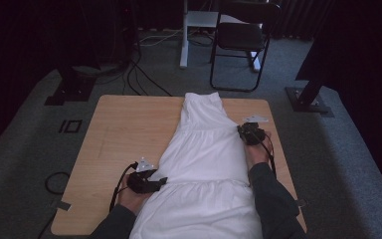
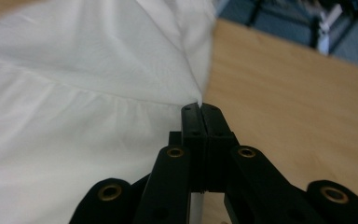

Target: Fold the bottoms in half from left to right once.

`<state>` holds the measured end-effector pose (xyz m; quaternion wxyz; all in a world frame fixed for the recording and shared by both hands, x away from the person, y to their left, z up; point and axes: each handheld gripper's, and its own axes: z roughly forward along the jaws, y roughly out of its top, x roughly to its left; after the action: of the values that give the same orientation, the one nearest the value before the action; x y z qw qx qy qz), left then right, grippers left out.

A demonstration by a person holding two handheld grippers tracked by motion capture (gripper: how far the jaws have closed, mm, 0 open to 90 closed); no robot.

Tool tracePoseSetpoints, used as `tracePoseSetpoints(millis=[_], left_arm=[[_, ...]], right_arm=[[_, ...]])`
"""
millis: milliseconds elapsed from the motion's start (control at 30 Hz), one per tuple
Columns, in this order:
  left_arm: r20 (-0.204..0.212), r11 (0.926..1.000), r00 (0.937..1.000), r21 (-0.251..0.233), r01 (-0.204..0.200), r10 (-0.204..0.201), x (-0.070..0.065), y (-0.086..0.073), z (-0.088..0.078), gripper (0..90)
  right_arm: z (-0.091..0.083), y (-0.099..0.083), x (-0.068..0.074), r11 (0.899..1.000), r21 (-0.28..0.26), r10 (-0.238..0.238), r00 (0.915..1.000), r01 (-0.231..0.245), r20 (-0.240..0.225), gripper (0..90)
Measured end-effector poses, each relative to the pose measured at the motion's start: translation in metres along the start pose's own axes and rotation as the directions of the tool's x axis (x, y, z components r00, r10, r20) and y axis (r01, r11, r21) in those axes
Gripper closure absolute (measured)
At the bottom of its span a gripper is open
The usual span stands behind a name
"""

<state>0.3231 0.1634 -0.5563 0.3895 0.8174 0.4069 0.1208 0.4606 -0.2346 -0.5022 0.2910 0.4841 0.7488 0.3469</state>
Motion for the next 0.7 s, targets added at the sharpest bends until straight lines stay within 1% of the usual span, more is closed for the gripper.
tracePoseSetpoints(millis=[33, 67, 100, 133, 200, 233, 300, 367, 400, 467, 533, 567, 633, 700], left_arm=[[0.003, 1.0000, 1.0000, 0.001, -0.004, 0.004, -0.001, 0.000, 0.000, 43.3], [0.004, 1.0000, 1.0000, 0.003, -0.008, 0.008, -0.001, 0.000, 0.000, 43.1], [0.008, 1.0000, 1.0000, 0.006, -0.004, 0.004, 0.000, 0.000, 0.000, 42.9], [0.012, 1.0000, 0.9999, 0.005, 0.002, -0.002, 0.001, 0.001, -0.001, 42.5], [0.008, 1.0000, 1.0000, -0.005, 0.000, 0.000, 0.003, 0.006, -0.005, 41.7], [-0.003, 0.9999, 1.0000, -0.016, -0.001, 0.001, 0.005, 0.010, -0.007, 41.3], [-0.017, 0.9988, 0.9998, -0.049, 0.003, -0.004, 0.009, 0.023, -0.011, 40.4], [-0.029, 0.9977, 0.9996, -0.068, -0.004, 0.002, 0.014, 0.039, -0.013, 40.3], [-0.040, 0.9972, 0.9992, -0.075, -0.005, 0.002, 0.016, 0.048, -0.011, 40.2], [-0.060, 0.9979, 0.9982, -0.064, -0.011, 0.007, 0.021, 0.068, -0.002, 40.3], [-0.074, 0.9986, 0.9972, -0.052, -0.011, 0.007, 0.026, 0.086, 0.012, 40.8], [-0.079, 0.9993, 0.9968, -0.036, -0.013, 0.010, 0.029, 0.094, 0.022, 41.2], [-0.087, 0.9997, 0.9960, 0.018, -0.018, 0.019, 0.032, 0.104, 0.044, 42.9], [-0.107, 0.9968, 0.9935, 0.073, -0.031, 0.039, 0.034, 0.106, 0.066, 43.6]], right_arm=[[0.005, -0.006, -0.003, 0.999, 0.030, 0.019, 0.9998, -0.019, 0.006, 89.2], [0.012, -0.013, -0.004, 0.997, 0.060, 0.040, 0.9992, -0.039, -0.006, 89.0], [0.018, -0.020, -0.005, 0.995, 0.081, 0.056, 0.9981, -0.054, -0.026, 88.8], [0.023, -0.027, -0.004, 0.993, 0.098, 0.065, 0.9969, -0.060, -0.046, 88.7], [0.031, -0.035, -0.002, 0.991, 0.119, 0.071, 0.9955, -0.063, -0.062, 88.3], [0.033, -0.037, -0.002, 0.990, 0.127, 0.074, 0.9948, -0.065, -0.070, 88.2], [0.035, -0.038, -0.001, 0.990, 0.128, 0.076, 0.9944, -0.066, -0.074, 87.9], [0.035, -0.037, -0.002, 0.988, 0.137, 0.082, 0.9936, -0.071, -0.078, 87.5], [0.035, -0.037, -0.002, 0.987, 0.141, 0.086, 0.9930, -0.074, -0.081, 87.2], [0.036, -0.037, -0.004, 0.986, 0.147, 0.097, 0.9913, -0.084, -0.088, 85.8], [0.036, -0.037, -0.007, 0.983, 0.150, 0.118, 0.9879, -0.102, -0.100, 85.3], [0.036, -0.037, -0.008, 0.983, 0.150, 0.123, 0.9868, -0.107, -0.105, 85.0], [0.036, -0.038, -0.010, 0.982, 0.148, 0.138, 0.9837, -0.120, -0.115, 85.0], [0.036, -0.038, -0.010, 0.982, 0.149, 0.134, 0.9838, -0.116, -0.119, 85.0]])
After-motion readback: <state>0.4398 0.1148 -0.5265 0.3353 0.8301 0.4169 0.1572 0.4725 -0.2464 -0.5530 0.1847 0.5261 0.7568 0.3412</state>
